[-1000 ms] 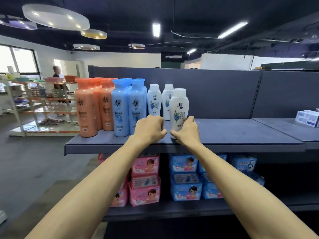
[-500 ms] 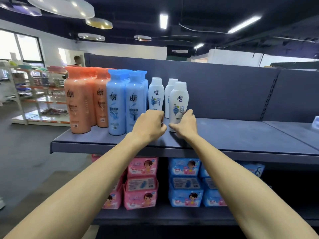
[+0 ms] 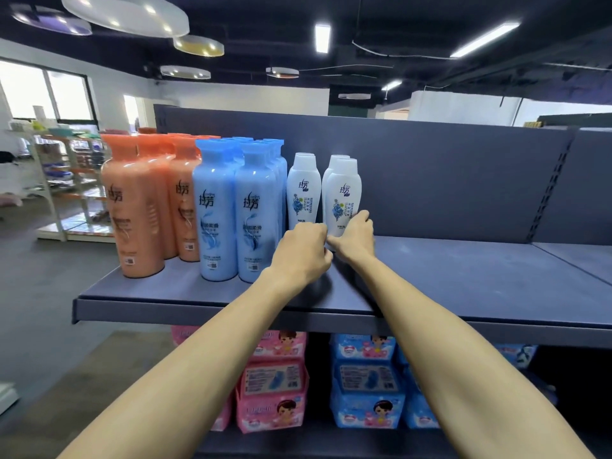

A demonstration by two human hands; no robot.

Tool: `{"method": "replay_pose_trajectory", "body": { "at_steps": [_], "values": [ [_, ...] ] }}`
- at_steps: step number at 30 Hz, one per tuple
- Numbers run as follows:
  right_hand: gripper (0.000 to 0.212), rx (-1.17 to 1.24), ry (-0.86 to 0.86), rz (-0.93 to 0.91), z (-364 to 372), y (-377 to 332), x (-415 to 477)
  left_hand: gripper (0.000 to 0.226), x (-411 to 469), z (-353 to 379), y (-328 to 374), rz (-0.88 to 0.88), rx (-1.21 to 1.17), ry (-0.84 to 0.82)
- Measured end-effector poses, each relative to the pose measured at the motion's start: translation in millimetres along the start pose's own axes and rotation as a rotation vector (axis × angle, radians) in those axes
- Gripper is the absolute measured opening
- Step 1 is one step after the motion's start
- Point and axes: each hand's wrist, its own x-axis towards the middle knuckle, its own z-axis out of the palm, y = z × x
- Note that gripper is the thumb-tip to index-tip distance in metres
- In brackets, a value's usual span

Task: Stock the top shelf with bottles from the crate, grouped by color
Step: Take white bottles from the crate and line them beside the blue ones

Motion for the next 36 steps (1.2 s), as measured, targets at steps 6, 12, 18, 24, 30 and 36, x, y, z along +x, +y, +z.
{"method": "replay_pose_trajectory", "body": {
  "at_steps": [6, 12, 18, 24, 30, 36],
  "values": [
    [0.062, -0.002, -0.003, -0.008, 11.0, 0.6, 17.7, 0.006, 12.2, 6.3, -5.6, 0.016, 0.024, 0.022],
    [0.06, -0.012, -0.035, -0.024, 14.1, 5.4, 24.8, 0.007, 20.3, 15.8, -7.5, 0.006, 0.018, 0.018],
    [0.058, -0.053, -0.073, -0.024, 12.5, 2.5, 25.4, 0.012, 19.5, 19.7, -5.7, 0.02, 0.033, 0.019],
    [0.059, -0.038, -0.071, 0.014, 15.2, -0.8, 27.4, 0.014, 19.2, 16.9, -5.5, 0.014, 0.033, 0.019],
    [0.068, -0.027, -0.096, 0.029, 9.7, -1.6, 23.3, 0.01, 8.7, 6.7, -10.4, 0.019, 0.045, 0.008],
    [0.08, -0.148, -0.195, -0.012, -22.7, 3.4, 4.0, 0.008, 4.1, -1.0, -10.5, 0.019, 0.067, -0.024]
  ]
}}
